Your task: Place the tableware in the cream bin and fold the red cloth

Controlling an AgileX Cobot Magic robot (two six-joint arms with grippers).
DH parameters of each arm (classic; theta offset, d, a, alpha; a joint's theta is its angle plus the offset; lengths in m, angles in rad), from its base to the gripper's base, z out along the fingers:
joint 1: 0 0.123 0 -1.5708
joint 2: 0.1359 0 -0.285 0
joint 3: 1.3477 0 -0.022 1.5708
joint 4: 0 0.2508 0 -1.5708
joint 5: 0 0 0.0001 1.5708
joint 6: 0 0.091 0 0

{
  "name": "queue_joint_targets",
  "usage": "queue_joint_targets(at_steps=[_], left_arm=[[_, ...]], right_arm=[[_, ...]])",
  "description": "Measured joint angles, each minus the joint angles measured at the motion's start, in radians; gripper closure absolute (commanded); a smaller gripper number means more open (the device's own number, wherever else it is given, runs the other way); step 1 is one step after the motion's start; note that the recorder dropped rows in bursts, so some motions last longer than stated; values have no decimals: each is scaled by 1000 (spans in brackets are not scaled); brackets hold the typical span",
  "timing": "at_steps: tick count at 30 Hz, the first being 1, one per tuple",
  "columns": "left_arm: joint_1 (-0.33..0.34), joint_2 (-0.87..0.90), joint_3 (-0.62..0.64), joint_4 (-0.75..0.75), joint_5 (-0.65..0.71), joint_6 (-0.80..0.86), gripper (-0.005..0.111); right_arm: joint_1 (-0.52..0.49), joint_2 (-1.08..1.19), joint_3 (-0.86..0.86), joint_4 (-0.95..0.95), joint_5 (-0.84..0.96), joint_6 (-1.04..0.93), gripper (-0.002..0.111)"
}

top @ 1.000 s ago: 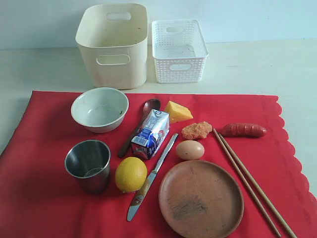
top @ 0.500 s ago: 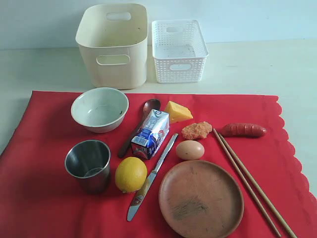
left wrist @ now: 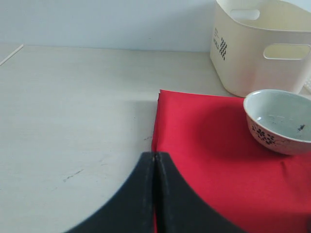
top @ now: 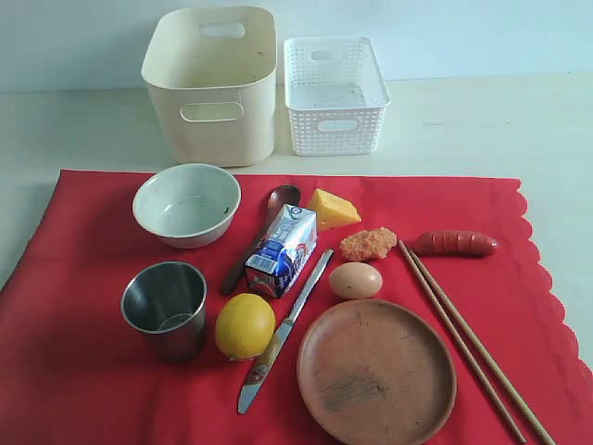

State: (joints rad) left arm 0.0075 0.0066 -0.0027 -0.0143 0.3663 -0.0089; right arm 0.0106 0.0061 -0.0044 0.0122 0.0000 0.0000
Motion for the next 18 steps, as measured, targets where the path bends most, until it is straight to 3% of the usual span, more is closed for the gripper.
queue_joint_targets(at_steps=[11,14,18], left_arm=[[0,0,0,0,0,0,107],[0,0,0,0,0,0,107],[0,0,0,0,0,0,107]], right_arm=[[0,0,0,17,-106,29,108],[0,0,0,137,-204,173,108],[0,-1,-33,264,-327,219,108]])
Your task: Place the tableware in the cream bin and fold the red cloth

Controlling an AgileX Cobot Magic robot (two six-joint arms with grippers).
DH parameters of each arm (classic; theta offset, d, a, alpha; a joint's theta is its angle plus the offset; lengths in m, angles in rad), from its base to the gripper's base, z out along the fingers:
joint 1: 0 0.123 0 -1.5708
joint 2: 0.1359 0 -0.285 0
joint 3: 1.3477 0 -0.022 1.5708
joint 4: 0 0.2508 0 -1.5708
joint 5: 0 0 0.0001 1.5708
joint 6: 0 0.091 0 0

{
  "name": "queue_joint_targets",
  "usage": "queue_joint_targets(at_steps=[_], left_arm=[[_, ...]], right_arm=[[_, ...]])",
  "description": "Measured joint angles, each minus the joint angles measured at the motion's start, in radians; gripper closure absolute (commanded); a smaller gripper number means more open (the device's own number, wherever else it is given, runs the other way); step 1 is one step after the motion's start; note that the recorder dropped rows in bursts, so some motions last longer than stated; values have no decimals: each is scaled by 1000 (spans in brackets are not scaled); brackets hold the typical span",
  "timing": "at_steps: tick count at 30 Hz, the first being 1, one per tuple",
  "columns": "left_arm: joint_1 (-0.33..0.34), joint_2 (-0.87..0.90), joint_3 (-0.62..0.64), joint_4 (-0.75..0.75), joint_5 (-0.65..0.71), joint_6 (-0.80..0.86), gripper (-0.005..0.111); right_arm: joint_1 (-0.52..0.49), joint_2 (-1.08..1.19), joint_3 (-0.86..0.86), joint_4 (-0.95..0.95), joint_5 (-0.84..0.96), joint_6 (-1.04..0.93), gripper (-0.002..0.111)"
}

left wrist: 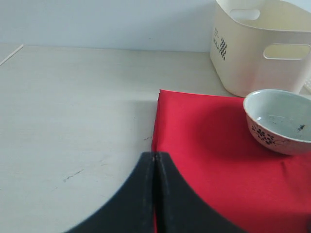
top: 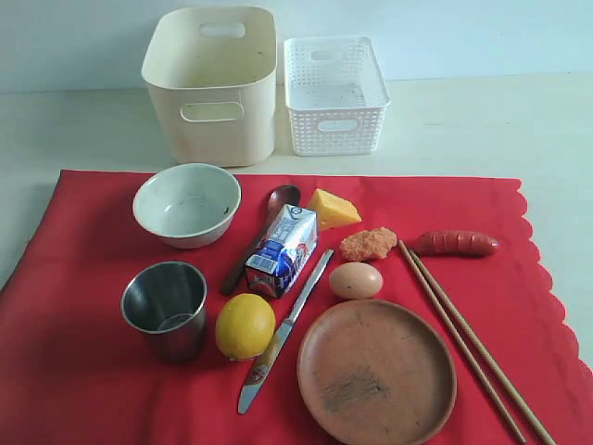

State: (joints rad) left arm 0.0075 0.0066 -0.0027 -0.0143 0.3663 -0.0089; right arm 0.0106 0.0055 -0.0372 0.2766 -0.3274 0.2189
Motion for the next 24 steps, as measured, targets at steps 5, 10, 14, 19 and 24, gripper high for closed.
queue_joint_targets(at_steps=[5,10,14,19,24], left_arm=[[0,0,0,0,0,9,107],[2,0,0,0,0,9,107],[4,0,0,0,0,9,107],[4,0,0,0,0,9,107],[4,0,0,0,0,9,107]], right_arm=[[0,-2,-120,74,-45,-26,108],[0,151,-300,113,159,-176,108],[0,366,-444,115,399,-276,108],[0,678,-578,115,722,-450,108],[0,927,-627,176,814,-632,108]])
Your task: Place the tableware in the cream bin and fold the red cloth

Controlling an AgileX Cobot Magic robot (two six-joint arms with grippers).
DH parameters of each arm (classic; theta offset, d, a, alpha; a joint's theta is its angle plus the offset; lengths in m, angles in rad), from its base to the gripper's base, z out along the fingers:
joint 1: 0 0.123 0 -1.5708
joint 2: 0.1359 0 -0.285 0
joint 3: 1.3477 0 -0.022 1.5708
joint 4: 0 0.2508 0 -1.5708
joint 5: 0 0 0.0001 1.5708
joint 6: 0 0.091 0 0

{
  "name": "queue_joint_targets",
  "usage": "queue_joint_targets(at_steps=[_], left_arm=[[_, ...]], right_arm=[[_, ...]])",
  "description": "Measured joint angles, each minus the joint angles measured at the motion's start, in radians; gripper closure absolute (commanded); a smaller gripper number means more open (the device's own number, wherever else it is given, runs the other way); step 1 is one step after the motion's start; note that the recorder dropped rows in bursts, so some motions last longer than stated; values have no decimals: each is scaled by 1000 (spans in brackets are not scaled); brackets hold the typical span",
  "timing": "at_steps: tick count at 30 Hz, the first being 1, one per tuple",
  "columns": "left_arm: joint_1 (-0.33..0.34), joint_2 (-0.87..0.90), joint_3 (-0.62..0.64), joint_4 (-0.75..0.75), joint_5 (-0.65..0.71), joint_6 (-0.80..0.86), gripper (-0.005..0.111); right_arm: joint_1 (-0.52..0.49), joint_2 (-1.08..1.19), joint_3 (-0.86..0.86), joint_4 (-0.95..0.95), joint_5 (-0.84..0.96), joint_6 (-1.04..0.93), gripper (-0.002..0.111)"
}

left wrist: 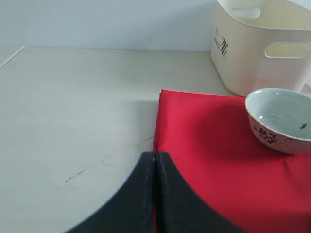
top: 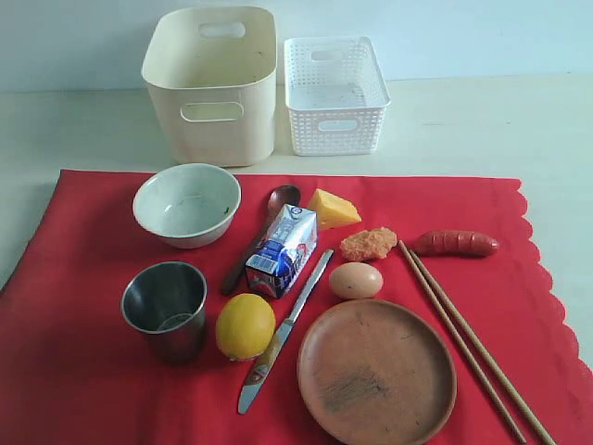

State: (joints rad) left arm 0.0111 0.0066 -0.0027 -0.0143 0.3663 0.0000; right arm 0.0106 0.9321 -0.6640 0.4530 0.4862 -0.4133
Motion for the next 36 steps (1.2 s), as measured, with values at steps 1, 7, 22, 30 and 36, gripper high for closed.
queue_joint_targets(at_steps=[1,7,22,30,36], left_arm=[[0,0,0,0,0,0,107],[0,0,0,0,0,0,107],[0,0,0,0,0,0,107],[0,0,0,0,0,0,107],[0,0,0,0,0,0,107]], right_arm=[[1,40,-2,41,0,-55,108],[117,254,-8,243,-13,-360,108],[210,669,-46,143,-183,-493,43],[210,817,-159,9,-165,-495,39],[210,901,-183,-94,-136,-482,41]])
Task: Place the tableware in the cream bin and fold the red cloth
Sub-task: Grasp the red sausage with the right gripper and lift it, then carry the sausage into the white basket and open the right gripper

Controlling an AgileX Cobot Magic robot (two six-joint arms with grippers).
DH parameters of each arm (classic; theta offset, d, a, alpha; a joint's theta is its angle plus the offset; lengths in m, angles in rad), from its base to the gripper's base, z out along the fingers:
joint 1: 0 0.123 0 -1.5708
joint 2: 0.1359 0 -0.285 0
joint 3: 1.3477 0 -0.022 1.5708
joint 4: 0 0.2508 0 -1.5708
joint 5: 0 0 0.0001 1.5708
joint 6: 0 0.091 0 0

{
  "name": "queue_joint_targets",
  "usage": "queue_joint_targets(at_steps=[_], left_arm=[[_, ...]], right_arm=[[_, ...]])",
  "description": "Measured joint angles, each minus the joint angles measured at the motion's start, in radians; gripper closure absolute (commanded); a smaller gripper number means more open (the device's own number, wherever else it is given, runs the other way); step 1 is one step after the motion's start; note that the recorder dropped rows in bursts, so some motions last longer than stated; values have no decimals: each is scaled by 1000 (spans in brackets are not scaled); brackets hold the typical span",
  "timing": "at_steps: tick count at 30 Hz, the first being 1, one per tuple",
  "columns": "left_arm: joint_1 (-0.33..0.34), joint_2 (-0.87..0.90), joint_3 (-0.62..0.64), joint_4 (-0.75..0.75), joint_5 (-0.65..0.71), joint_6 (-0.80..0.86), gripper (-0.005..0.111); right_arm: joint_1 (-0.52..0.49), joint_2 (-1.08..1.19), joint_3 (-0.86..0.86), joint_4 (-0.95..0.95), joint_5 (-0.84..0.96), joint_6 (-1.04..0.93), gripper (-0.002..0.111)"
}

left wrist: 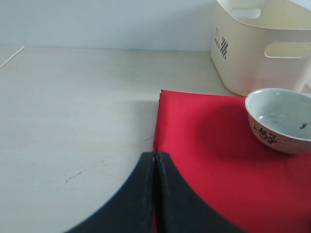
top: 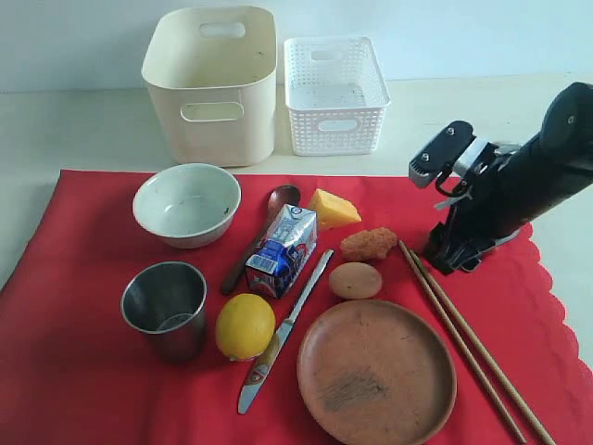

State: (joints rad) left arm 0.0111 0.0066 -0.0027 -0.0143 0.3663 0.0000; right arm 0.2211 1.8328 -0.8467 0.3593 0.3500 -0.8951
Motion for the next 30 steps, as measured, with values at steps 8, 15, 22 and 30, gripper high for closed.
queue_joint_targets(at_steps=[8,15,22,30], left_arm=[[0,0,0,0,0,0,107],[0,0,0,0,0,0,107],[0,0,0,0,0,0,107],[0,0,0,0,0,0,107]], right_arm=[[0,19,-4,-63,15,24,97],[0,-114,-4,-67,34,109,108],[2,-343,-54,44,54,314,108],[2,-218,-393,135,41,338,108]])
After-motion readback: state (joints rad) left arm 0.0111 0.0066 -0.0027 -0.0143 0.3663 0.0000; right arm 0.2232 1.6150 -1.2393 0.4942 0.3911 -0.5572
